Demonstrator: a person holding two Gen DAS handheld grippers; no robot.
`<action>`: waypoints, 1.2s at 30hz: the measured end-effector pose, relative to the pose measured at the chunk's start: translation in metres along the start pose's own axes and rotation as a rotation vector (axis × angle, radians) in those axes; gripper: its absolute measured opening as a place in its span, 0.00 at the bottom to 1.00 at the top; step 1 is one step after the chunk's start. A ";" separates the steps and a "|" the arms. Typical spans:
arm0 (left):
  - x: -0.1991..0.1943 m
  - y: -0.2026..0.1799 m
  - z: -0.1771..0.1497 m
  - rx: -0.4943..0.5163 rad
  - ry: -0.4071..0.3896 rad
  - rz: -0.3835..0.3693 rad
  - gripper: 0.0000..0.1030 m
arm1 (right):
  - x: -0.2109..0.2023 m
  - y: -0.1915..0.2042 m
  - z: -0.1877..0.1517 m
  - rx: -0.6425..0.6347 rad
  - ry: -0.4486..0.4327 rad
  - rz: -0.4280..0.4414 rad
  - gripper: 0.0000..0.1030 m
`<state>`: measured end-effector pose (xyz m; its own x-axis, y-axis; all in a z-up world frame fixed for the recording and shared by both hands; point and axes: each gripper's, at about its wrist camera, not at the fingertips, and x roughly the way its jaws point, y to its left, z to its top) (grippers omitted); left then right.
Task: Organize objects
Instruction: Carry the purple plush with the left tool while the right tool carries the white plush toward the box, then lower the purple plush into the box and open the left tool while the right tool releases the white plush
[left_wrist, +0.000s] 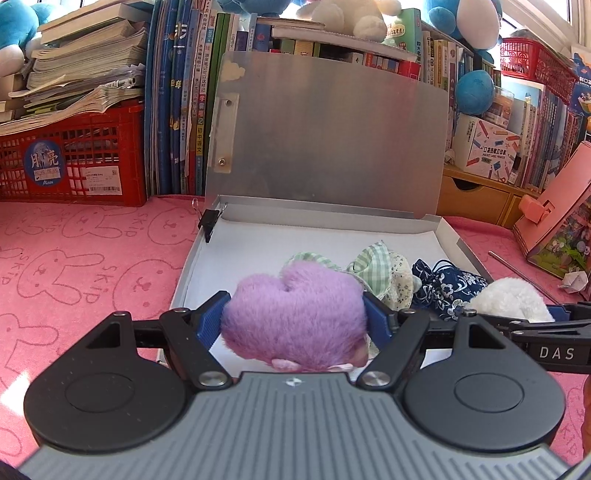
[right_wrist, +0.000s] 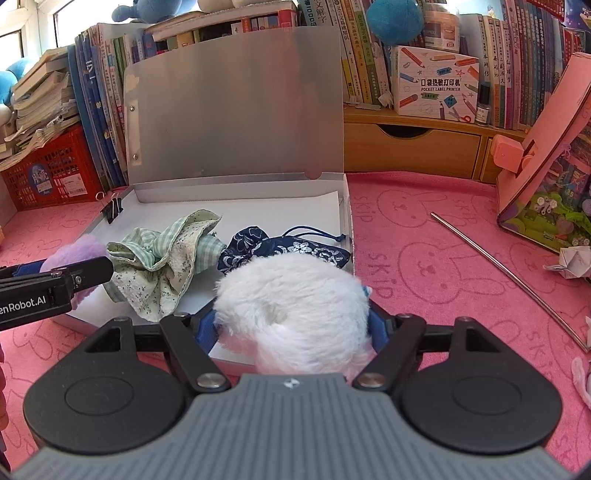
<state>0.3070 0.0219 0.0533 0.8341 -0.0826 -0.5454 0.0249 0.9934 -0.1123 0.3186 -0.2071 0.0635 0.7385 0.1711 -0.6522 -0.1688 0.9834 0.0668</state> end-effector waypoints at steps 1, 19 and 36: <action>0.002 0.000 0.000 0.003 0.003 0.002 0.77 | 0.001 0.000 0.000 -0.004 0.000 -0.002 0.74; 0.029 -0.002 -0.001 0.024 0.031 0.017 0.77 | 0.004 0.007 0.012 -0.063 -0.032 0.039 0.74; 0.052 0.000 0.004 0.046 0.068 0.027 0.77 | 0.032 0.011 0.016 -0.038 0.002 0.080 0.74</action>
<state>0.3527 0.0184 0.0285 0.7952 -0.0596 -0.6035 0.0293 0.9978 -0.0599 0.3505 -0.1896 0.0554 0.7203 0.2492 -0.6473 -0.2524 0.9634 0.0899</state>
